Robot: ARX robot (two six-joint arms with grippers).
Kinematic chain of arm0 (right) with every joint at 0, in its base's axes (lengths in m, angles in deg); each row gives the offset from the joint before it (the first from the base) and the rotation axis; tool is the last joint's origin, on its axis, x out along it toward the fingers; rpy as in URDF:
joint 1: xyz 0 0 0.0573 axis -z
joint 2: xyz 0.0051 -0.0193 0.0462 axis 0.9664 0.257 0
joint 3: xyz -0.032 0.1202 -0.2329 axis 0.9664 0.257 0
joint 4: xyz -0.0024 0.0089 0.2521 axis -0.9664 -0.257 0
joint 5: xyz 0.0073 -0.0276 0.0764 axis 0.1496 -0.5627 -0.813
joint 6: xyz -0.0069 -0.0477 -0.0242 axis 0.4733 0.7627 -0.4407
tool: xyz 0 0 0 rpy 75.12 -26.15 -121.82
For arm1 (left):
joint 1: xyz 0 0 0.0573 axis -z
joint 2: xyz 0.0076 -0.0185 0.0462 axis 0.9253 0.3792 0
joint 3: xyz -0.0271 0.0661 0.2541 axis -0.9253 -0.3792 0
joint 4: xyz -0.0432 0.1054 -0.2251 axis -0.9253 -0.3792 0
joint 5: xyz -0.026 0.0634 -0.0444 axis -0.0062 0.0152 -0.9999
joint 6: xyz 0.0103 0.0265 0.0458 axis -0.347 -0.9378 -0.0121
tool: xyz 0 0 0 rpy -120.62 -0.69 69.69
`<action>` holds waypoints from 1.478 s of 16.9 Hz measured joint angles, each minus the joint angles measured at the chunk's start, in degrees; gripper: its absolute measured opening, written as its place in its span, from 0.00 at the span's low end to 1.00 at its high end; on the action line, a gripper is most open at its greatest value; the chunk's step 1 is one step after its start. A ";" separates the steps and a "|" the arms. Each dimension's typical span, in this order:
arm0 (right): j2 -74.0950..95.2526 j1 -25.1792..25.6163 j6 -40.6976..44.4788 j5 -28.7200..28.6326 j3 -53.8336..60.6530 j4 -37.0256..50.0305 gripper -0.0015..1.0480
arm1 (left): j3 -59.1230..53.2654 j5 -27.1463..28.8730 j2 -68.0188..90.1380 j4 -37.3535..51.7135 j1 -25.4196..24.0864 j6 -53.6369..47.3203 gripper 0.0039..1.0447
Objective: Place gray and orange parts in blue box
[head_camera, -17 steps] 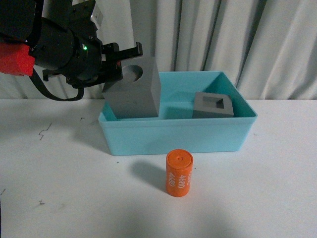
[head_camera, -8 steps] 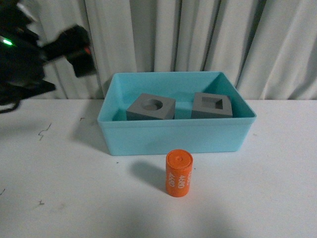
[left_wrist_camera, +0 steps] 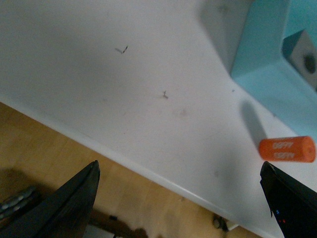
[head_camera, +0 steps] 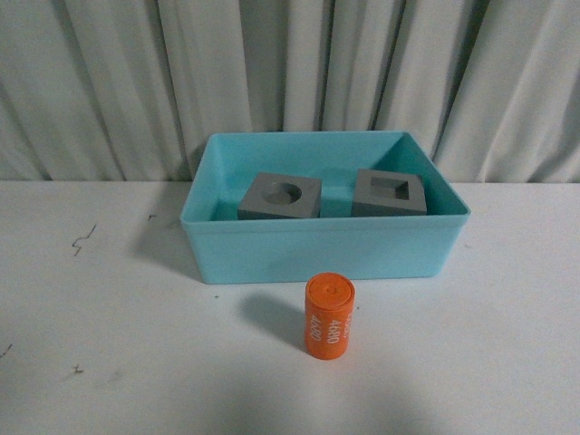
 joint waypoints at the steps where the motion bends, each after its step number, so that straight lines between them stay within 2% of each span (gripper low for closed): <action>1: 0.00 0.00 0.00 0.00 0.00 0.00 0.94 | 0.00 -1.07 -4.24 -2.01 -2.23 -0.02 0.94; 3: 0.00 0.00 0.00 0.00 0.00 0.00 0.94 | 0.09 -2.10 -7.96 -2.86 -5.09 -0.42 0.94; 6: 0.00 0.00 0.00 0.00 0.00 0.00 0.94 | 0.46 -2.19 -8.24 -2.71 -5.64 -0.44 0.94; 7: 0.00 0.00 0.00 0.00 0.00 0.00 0.94 | -1.11 -2.84 -10.40 4.07 -5.01 -2.89 0.90; 8: 0.00 -0.04 0.00 0.02 0.00 0.04 0.94 | -7.74 -4.59 -19.34 17.07 -4.66 -11.21 0.78; 9: 0.02 0.00 0.00 0.07 0.00 -0.07 0.94 | -12.48 -2.73 -27.87 24.26 -2.47 -20.72 0.64; 11: 0.02 -0.02 0.00 0.00 0.00 0.02 0.94 | -13.16 1.53 -29.33 25.09 1.68 -28.85 0.40; 12: 0.02 -0.04 0.00 0.00 0.00 -0.02 0.94 | -13.73 5.53 -29.75 24.83 5.11 -29.83 0.33; 13: 0.02 -0.04 0.00 0.00 0.00 -0.02 0.94 | -14.32 7.82 -30.27 24.83 9.75 -30.64 0.21; 15: 0.02 -0.04 0.00 0.02 0.00 -0.02 0.94 | -14.82 9.09 -30.88 25.05 9.27 -31.36 0.01; 25: 0.00 -0.04 0.00 0.00 0.00 0.02 0.94 | -17.57 9.03 -33.38 25.42 9.27 -31.61 0.01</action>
